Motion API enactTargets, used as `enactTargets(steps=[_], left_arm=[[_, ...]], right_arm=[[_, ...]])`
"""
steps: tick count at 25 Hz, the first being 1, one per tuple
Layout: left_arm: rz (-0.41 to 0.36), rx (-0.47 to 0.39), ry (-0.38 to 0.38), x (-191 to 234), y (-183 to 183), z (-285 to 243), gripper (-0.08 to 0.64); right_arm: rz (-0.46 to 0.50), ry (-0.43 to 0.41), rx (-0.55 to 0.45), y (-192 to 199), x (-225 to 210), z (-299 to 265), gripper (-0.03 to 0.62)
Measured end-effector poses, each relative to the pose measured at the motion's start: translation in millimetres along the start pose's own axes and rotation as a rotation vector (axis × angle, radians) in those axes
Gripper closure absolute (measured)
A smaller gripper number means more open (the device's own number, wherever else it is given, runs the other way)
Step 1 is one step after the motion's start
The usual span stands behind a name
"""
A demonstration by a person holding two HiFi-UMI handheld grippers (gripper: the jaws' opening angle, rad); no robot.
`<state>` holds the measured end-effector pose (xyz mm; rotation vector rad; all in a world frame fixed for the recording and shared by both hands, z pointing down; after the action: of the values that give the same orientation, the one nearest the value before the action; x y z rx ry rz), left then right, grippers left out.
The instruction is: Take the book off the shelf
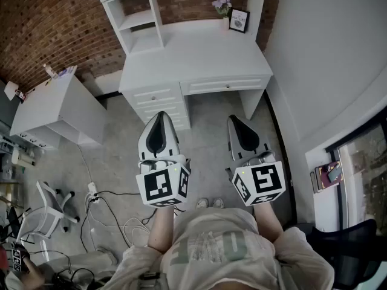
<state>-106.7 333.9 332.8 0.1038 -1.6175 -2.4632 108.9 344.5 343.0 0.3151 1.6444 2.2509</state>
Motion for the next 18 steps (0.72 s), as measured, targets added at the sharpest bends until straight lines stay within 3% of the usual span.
enactTargets(steps=[5,18], left_arm=[[-0.001,-0.006,-0.009,-4,3,-1,0.548],[-0.047,-0.022,-0.023,-28,1,0,0.548]], right_arm=[[0.046,-0.028,-0.004,-2,-4,1,0.577],[0.036,-0.059,-0.054,-7,-22,12,0.577]])
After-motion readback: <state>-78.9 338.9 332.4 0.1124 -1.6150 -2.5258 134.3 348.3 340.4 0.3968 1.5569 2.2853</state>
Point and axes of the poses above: the fingertips, and each gripper's own axes: z backward along the fingers, x to its left, y out of its underside, the point moved 8 cm from there along z, backward along the fingers, and after that the axes turned 14 degrees about -x, right-handed, at the moved point
